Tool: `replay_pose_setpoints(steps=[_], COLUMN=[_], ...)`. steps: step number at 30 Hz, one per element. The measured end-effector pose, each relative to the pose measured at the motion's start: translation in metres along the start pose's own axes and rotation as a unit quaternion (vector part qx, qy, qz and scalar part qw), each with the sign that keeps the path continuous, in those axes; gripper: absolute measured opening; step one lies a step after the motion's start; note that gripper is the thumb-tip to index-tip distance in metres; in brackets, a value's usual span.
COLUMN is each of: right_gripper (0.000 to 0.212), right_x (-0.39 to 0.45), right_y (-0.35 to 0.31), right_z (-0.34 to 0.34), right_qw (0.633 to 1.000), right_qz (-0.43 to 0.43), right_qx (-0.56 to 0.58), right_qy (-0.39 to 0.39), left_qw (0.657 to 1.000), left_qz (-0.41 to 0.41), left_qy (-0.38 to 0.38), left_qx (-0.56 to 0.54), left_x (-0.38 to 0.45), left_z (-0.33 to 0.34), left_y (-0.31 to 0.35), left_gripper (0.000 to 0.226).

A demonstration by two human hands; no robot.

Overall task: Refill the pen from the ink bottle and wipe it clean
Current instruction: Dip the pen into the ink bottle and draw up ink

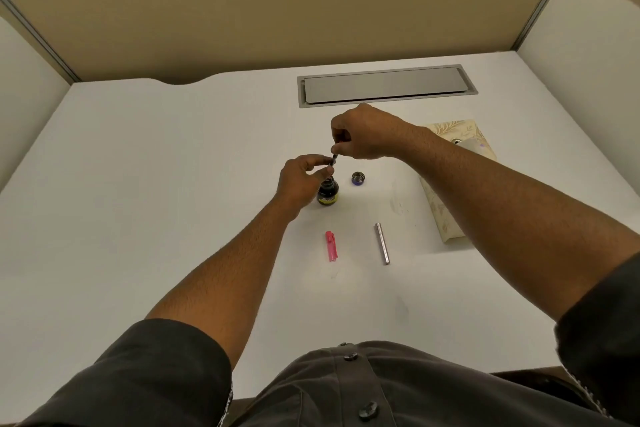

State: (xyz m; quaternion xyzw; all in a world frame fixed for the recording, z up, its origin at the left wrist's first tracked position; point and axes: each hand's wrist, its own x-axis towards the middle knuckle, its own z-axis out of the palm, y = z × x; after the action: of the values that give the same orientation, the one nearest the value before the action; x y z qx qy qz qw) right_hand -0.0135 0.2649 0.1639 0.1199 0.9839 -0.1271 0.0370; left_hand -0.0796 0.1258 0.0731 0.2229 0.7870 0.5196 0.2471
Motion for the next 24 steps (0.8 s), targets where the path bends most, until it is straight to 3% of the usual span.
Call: replay_pose_setpoints(steps=[6, 9, 17, 24], right_gripper=[0.014, 0.010, 0.013, 0.016], right_x=[-0.038, -0.063, -0.114, -0.134], right_y=[-0.002, -0.001, 0.001, -0.015], right_z=[-0.002, 0.005, 0.056, 0.093], right_qw=[0.997, 0.989, 0.926, 0.871], right_qz=[0.051, 0.087, 0.198, 0.242], right_qx=[0.050, 0.108, 0.313, 0.420], right_qy=[0.039, 0.055, 0.075, 0.078], left_qw=[0.993, 0.973, 0.940, 0.984], left_qz=[0.078, 0.148, 0.246, 0.146], left_qy=[0.024, 0.026, 0.032, 0.014], left_qx=[0.087, 0.175, 0.236, 0.102], left_x=[-0.013, -0.023, -0.054, -0.076], left_z=[0.007, 0.010, 0.020, 0.035], left_y=[0.008, 0.012, 0.015, 0.004], left_gripper=[0.018, 0.019, 0.025, 0.035])
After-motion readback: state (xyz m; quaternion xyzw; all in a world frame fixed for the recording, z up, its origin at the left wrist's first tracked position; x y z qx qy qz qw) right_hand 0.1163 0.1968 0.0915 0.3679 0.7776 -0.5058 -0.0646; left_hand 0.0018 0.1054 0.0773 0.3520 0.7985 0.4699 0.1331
